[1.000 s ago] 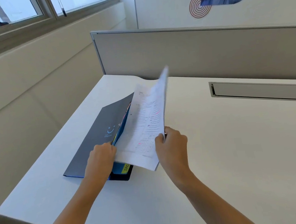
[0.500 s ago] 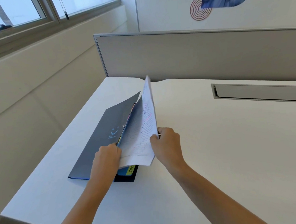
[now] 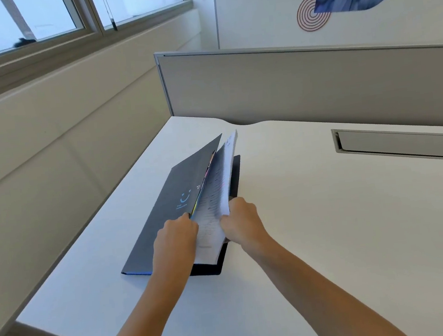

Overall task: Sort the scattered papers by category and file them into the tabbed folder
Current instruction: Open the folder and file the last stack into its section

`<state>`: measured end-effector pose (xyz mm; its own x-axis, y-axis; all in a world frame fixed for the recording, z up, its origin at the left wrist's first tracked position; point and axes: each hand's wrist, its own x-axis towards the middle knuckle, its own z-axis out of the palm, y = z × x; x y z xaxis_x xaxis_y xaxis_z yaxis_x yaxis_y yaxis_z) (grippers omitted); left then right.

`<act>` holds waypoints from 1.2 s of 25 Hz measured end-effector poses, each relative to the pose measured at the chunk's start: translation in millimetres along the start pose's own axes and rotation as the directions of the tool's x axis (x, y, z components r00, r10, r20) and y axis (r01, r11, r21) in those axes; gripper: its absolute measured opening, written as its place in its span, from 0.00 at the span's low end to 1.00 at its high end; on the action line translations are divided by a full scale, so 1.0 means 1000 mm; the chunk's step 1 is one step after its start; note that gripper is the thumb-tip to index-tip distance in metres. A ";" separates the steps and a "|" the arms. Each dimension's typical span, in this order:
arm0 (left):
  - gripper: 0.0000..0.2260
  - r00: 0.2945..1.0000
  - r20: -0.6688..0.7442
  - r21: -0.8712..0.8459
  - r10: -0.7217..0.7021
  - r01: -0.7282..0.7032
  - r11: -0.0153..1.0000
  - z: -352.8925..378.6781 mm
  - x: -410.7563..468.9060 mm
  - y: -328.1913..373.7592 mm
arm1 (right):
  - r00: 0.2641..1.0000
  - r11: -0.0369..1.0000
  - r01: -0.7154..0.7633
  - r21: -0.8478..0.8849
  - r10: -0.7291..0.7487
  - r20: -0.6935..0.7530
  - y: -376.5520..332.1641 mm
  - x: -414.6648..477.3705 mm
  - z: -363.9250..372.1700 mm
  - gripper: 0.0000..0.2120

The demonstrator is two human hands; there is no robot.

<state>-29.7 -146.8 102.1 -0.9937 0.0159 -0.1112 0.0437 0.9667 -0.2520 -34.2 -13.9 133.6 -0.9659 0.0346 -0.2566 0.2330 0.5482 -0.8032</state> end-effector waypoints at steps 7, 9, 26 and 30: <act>0.15 0.997 -0.057 -0.137 -0.041 0.033 0.990 -0.001 -0.002 -0.005 | 0.997 0.995 -0.031 -0.090 0.038 0.074 -0.014 0.012 -0.028 0.11; 0.15 0.996 -0.068 -0.179 -0.050 0.037 0.983 -0.001 -0.002 -0.005 | 0.991 0.994 -0.027 -0.110 0.040 0.126 -0.013 0.017 -0.013 0.03; 0.20 0.990 -0.082 -0.184 -0.119 0.102 0.978 0.000 -0.010 -0.011 | 0.991 0.965 -0.083 0.247 0.106 -0.079 -0.004 0.033 0.041 0.16; 0.20 0.985 -0.110 -0.223 -0.131 0.104 0.969 -0.001 -0.006 -0.018 | 0.999 1.000 -0.009 0.024 0.011 -0.043 -0.008 0.039 0.023 0.14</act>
<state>-24.3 -164.1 107.9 -0.9961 -0.0830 0.0295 -0.0842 0.9956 -0.0415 -71.4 -36.5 117.7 -0.9673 0.0761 -0.2418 0.2448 0.5277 -0.8134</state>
